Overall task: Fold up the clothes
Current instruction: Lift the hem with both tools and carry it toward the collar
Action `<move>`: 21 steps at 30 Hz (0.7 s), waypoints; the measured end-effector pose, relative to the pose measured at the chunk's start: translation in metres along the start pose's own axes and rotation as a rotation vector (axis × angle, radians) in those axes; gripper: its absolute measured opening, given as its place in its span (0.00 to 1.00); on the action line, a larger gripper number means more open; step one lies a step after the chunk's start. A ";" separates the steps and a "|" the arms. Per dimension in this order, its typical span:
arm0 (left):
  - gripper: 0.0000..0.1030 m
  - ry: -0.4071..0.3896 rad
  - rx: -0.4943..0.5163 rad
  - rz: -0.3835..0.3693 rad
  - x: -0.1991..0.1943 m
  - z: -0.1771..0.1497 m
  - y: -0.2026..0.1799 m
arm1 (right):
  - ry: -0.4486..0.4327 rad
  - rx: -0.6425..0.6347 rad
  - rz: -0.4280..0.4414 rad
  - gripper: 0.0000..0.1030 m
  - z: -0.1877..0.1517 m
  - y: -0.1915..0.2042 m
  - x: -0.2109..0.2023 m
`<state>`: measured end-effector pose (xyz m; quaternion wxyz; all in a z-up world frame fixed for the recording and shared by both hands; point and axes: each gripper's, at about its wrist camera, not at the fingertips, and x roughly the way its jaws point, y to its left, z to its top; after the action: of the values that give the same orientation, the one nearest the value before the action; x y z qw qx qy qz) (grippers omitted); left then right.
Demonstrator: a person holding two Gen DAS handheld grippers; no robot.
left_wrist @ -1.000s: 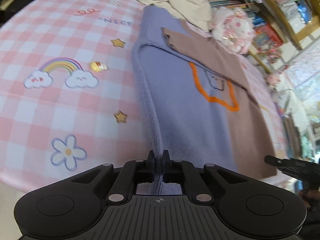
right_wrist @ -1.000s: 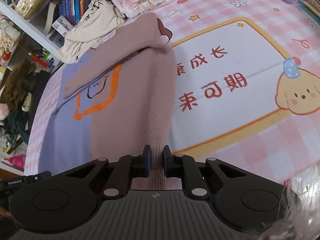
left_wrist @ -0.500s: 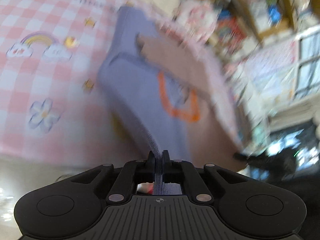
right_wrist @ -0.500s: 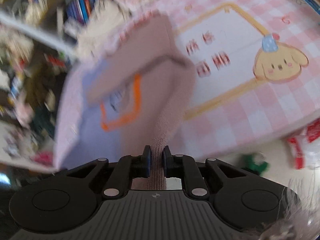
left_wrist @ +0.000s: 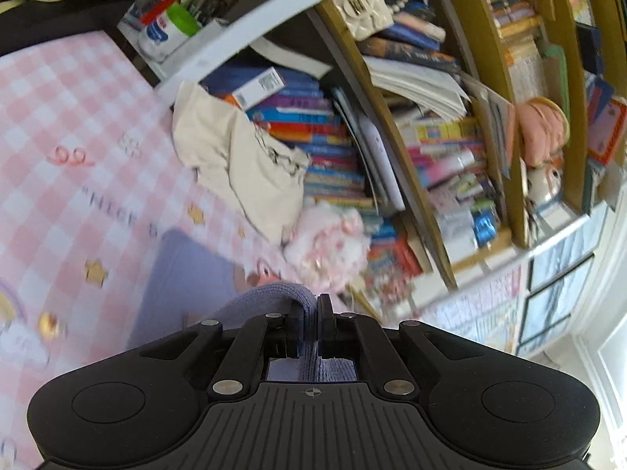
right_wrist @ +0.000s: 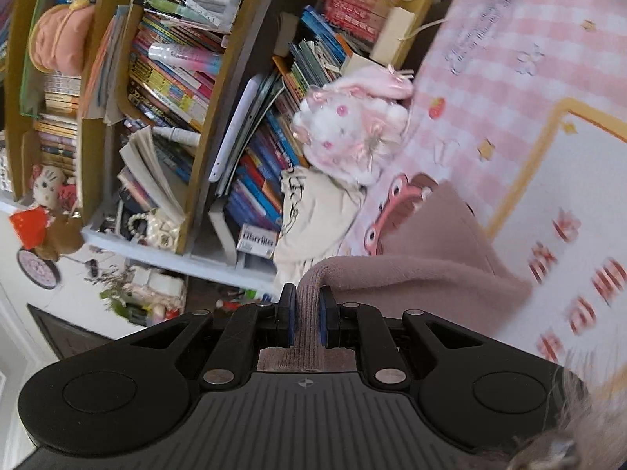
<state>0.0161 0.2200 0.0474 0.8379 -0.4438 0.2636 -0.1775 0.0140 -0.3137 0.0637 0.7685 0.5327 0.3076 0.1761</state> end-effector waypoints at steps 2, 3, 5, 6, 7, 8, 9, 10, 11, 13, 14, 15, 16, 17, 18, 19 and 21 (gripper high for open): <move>0.04 -0.021 -0.004 0.017 0.011 0.005 0.003 | -0.018 0.005 -0.024 0.11 0.005 -0.002 0.018; 0.04 -0.028 -0.010 0.025 0.016 0.007 0.006 | -0.031 0.009 -0.045 0.11 0.008 -0.004 0.026; 0.04 -0.028 -0.001 0.057 0.030 0.010 0.010 | -0.049 0.022 -0.085 0.11 0.013 -0.010 0.043; 0.04 -0.023 0.015 0.083 0.037 0.011 0.012 | -0.055 0.031 -0.102 0.11 0.015 -0.014 0.051; 0.04 -0.017 0.027 0.106 0.043 0.012 0.015 | -0.056 0.036 -0.124 0.11 0.017 -0.018 0.060; 0.04 -0.009 0.033 0.127 0.049 0.013 0.019 | -0.056 0.033 -0.146 0.11 0.020 -0.020 0.069; 0.04 -0.002 0.037 0.148 0.055 0.014 0.022 | -0.052 0.033 -0.163 0.11 0.020 -0.024 0.074; 0.04 0.004 0.039 0.169 0.060 0.015 0.025 | -0.049 0.034 -0.181 0.12 0.021 -0.028 0.079; 0.05 0.009 0.044 0.190 0.066 0.015 0.028 | -0.047 0.041 -0.188 0.13 0.023 -0.032 0.086; 0.05 0.021 0.063 0.231 0.077 0.015 0.032 | -0.049 0.068 -0.187 0.16 0.024 -0.041 0.094; 0.06 0.030 0.078 0.253 0.083 0.015 0.034 | -0.051 0.083 -0.189 0.17 0.025 -0.046 0.099; 0.06 0.039 0.093 0.271 0.087 0.015 0.034 | -0.053 0.093 -0.198 0.19 0.026 -0.050 0.102; 0.09 0.047 0.106 0.284 0.090 0.016 0.033 | -0.053 0.102 -0.210 0.26 0.027 -0.053 0.105; 0.14 0.054 0.120 0.298 0.092 0.017 0.033 | -0.059 0.105 -0.223 0.34 0.028 -0.056 0.107; 0.17 0.062 0.134 0.312 0.095 0.018 0.032 | -0.074 0.099 -0.246 0.53 0.029 -0.055 0.106; 0.26 0.046 0.151 0.316 0.092 0.019 0.029 | -0.100 0.084 -0.267 0.64 0.031 -0.053 0.102; 0.48 -0.048 0.196 0.304 0.076 0.023 0.021 | -0.139 0.047 -0.267 0.69 0.035 -0.049 0.093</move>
<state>0.0918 0.2056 0.0188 0.9003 -0.3192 0.2891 -0.0633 0.1042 -0.3008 0.0006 0.7919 0.5158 0.3256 0.0279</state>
